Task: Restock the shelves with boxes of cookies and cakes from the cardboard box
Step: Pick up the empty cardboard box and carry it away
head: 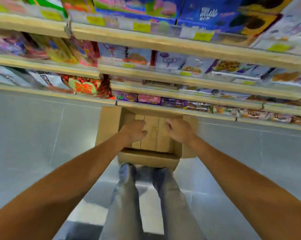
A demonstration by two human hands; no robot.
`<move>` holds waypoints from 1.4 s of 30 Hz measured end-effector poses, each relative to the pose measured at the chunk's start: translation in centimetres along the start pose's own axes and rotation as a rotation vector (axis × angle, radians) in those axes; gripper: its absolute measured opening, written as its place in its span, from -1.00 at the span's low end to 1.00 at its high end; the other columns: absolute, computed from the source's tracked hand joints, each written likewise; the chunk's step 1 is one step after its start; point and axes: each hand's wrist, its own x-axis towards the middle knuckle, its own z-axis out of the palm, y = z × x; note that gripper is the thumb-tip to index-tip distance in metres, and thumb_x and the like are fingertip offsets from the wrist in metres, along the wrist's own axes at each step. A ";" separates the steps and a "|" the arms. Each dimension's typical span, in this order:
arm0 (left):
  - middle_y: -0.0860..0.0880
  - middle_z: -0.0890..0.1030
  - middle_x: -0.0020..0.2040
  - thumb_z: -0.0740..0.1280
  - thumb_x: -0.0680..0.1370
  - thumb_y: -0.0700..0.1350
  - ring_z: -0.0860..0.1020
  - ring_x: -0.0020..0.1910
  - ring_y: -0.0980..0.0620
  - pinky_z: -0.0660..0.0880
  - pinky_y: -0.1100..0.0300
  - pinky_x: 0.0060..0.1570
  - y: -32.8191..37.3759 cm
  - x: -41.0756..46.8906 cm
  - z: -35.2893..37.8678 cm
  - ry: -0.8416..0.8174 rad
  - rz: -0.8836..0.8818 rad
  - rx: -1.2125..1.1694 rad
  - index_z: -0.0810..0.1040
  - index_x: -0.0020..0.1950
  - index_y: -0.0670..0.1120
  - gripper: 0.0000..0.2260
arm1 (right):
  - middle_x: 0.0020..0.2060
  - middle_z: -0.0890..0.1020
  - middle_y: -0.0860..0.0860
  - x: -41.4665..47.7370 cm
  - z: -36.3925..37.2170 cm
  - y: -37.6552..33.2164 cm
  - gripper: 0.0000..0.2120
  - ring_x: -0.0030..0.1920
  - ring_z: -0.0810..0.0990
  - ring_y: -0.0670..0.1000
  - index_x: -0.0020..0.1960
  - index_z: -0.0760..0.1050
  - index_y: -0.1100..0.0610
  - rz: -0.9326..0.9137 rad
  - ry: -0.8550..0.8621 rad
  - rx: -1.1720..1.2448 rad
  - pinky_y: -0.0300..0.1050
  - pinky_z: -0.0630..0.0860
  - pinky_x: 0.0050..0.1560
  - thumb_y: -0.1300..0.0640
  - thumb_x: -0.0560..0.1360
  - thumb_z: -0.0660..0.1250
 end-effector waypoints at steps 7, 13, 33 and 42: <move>-0.10 0.48 0.29 0.19 0.57 -0.03 0.48 0.23 -0.13 0.44 -0.02 0.22 -6.5 8.5 14.5 -0.146 -0.138 0.019 0.37 0.35 -0.10 -0.63 | -0.27 0.46 -0.04 5.4 16.9 5.7 -0.83 -0.12 0.48 0.06 -0.21 0.36 0.00 0.085 -0.302 0.046 -0.11 0.37 -0.23 0.16 0.55 0.13; -0.12 0.38 0.37 0.24 0.56 -0.02 0.36 0.35 -0.12 0.32 -0.01 0.33 -12.4 17.9 25.5 -0.221 -0.079 0.185 0.25 0.43 -0.14 -0.52 | 0.21 0.55 0.07 10.7 30.7 12.1 -0.64 0.19 0.53 0.10 0.34 0.40 0.12 0.190 -0.375 0.107 -0.11 0.42 0.05 0.18 0.55 0.17; -0.07 0.63 0.02 0.20 0.57 -0.23 0.60 0.02 -0.11 0.44 0.10 -0.17 -14.8 24.1 30.7 -0.225 0.176 0.478 0.56 0.08 -0.11 -0.82 | -0.10 0.61 0.05 14.1 38.6 14.5 -0.88 -0.05 0.60 0.09 0.05 0.50 0.12 0.060 -0.349 -0.253 -0.12 0.35 -0.20 0.18 0.52 0.27; -0.08 0.61 0.10 0.24 0.53 -0.14 0.54 0.16 -0.12 0.42 0.09 -0.14 -2.6 15.0 19.2 -0.256 0.290 0.472 0.55 0.09 -0.09 -0.82 | 0.14 0.54 0.12 3.9 24.8 11.9 -0.66 0.23 0.45 0.16 0.18 0.47 0.16 0.418 -0.111 -0.075 -0.02 0.34 0.21 -0.02 0.51 0.28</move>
